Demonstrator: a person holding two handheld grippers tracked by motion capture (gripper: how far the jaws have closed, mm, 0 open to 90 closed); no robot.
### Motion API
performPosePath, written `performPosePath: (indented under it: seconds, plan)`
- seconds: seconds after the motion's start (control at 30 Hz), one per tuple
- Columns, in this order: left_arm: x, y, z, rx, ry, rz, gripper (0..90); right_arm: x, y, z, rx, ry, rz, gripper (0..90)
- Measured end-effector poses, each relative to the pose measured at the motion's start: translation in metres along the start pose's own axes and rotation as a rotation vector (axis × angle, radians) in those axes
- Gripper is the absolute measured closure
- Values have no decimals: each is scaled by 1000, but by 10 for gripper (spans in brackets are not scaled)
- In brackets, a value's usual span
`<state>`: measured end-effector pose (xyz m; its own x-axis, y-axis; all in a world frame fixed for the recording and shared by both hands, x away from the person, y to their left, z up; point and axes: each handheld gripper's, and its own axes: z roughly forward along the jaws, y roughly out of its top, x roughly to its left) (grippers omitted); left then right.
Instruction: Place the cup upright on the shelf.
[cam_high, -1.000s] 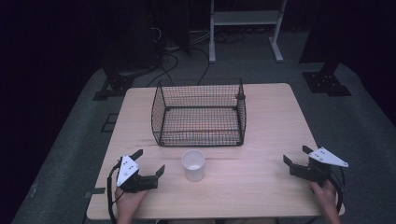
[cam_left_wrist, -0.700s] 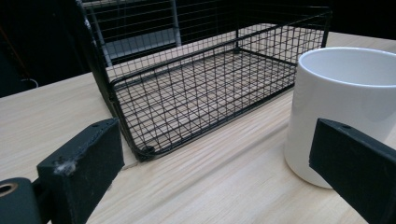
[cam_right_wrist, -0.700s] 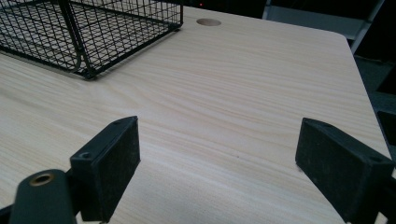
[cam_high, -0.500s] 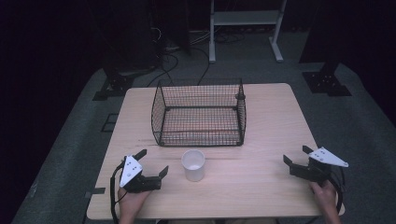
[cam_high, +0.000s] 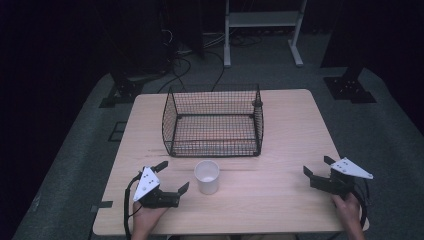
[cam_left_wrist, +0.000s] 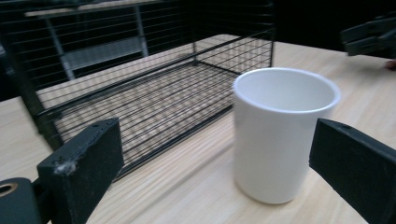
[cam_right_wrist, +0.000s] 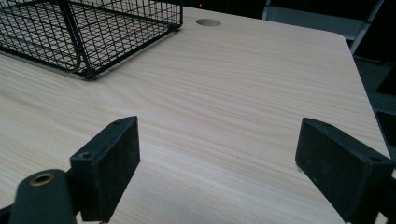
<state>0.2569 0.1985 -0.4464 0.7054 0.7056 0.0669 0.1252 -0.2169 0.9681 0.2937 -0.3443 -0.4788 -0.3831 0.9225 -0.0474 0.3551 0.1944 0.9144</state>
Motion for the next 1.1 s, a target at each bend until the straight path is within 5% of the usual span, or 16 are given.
performPosePath:
  seconds: [0.83, 1.1]
  plan:
    - [-21, 13, 16, 76, -154, 72, 24, 0, 0, 0, -1, -9, 1, 130]
    - [-24, 17, 26, 123, -174, 98, 24, 0, 0, 0, 1, -7, 1, 130]
